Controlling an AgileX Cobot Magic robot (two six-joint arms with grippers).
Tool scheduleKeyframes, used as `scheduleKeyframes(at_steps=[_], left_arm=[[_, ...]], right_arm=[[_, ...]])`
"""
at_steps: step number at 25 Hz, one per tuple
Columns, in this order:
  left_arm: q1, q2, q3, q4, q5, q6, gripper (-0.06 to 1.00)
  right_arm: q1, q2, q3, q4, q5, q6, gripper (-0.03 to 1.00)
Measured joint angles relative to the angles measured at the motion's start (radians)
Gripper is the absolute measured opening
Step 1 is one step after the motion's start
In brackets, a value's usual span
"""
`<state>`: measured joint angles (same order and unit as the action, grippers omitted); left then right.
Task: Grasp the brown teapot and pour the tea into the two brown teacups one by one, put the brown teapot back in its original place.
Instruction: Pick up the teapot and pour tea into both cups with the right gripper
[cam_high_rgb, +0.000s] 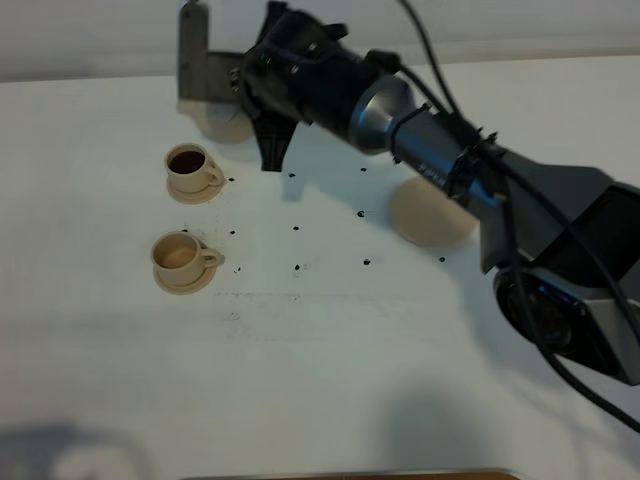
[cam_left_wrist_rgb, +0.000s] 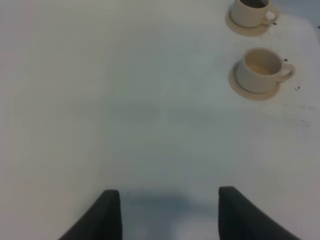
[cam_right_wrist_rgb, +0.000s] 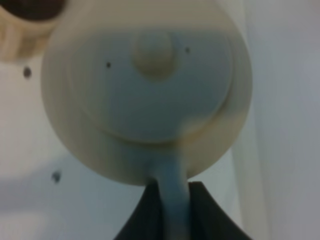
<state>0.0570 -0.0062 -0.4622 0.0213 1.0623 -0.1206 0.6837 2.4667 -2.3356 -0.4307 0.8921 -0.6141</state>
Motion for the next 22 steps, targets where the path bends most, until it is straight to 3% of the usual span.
scheduleKeyframes(at_steps=[9,22], left_arm=[[0.000,0.000,0.000,0.000,0.000,0.000,0.50],[0.000,0.000,0.000,0.000,0.000,0.000,0.50]], right_arm=[[-0.015,-0.007,0.000,0.196,0.172,0.137,0.08],[-0.033,-0.002,0.000,0.242,0.199,0.213,0.08]])
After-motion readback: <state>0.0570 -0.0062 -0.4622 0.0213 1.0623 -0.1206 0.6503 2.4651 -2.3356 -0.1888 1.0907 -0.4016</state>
